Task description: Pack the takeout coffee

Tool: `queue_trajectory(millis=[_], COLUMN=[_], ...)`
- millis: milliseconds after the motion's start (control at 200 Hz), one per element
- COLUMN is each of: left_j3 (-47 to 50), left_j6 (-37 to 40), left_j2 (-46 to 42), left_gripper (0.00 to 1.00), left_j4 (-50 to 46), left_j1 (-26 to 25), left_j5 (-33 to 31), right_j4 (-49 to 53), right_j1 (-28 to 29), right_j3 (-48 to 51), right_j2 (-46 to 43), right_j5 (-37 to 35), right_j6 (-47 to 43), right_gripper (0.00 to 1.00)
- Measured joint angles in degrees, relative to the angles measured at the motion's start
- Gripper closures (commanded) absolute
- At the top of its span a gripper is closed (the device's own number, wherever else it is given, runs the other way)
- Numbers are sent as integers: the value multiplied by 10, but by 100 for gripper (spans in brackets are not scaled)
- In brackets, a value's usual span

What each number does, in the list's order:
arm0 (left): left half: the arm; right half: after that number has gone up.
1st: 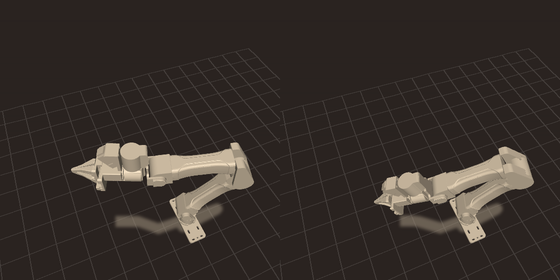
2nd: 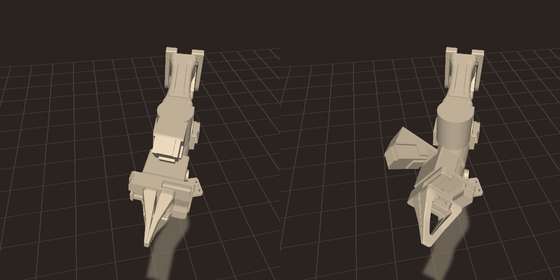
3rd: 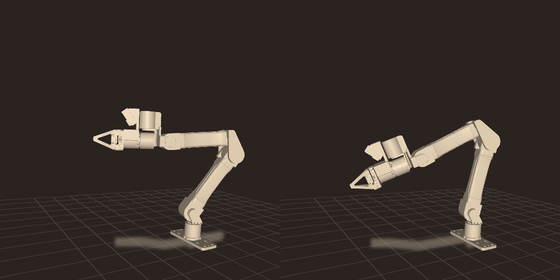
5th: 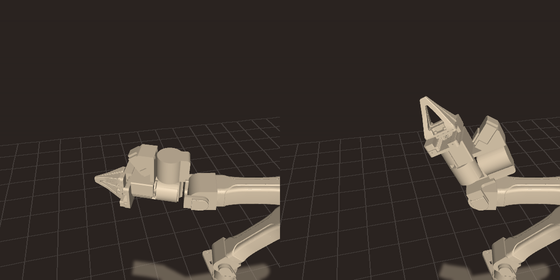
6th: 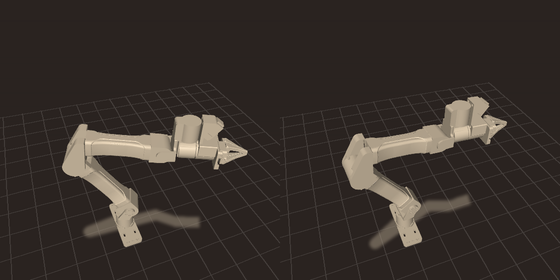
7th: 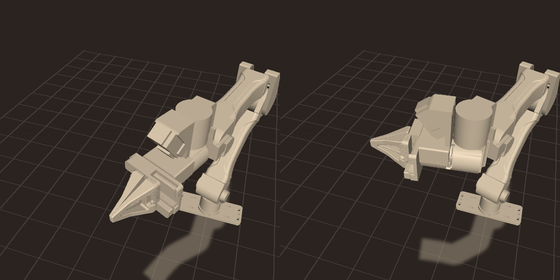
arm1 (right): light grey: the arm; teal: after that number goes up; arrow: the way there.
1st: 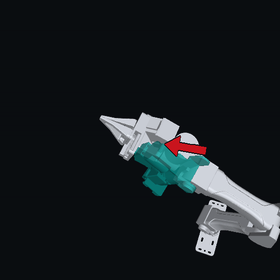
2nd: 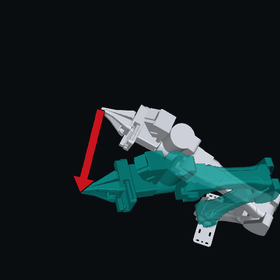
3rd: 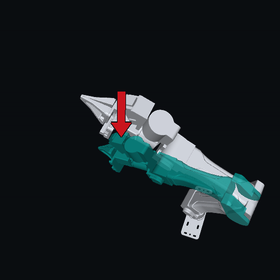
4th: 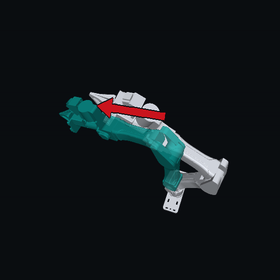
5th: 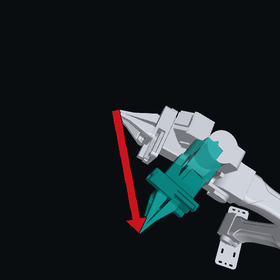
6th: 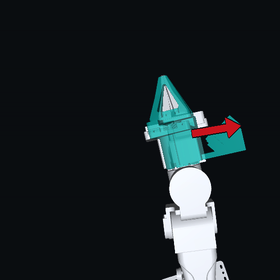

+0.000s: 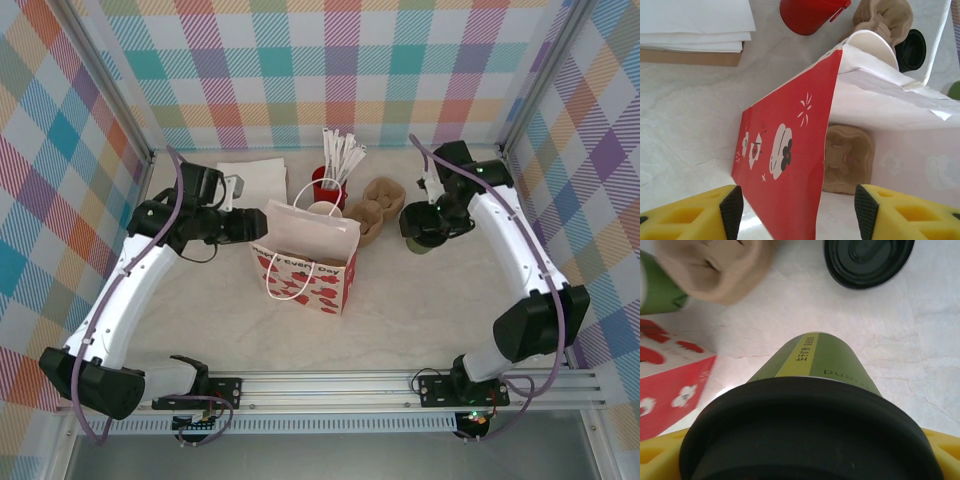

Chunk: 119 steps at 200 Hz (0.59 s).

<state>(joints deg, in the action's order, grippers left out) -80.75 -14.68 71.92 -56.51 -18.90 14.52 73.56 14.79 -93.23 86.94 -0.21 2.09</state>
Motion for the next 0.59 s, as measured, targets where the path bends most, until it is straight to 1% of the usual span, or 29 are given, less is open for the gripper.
queue_trajectory(millis=[110, 170, 380, 595], left_j3=[1, 4, 19, 35], left_j6=[-6, -8, -10, -12], left_j2=[8, 11, 17, 17], left_gripper=[48, 49, 51, 52], left_j4=[0, 1, 13, 26], left_j1=[0, 0, 0, 0], left_j5=[1, 5, 9, 9], right_j4=[19, 29, 53, 74], right_j1=[34, 60, 145, 203], right_j3=[-51, -81, -193, -326], right_j2=[-21, -28, -29, 9], right_j5=[12, 16, 26, 35], right_j6=[-2, -5, -16, -18], right_gripper=[11, 11, 11, 12])
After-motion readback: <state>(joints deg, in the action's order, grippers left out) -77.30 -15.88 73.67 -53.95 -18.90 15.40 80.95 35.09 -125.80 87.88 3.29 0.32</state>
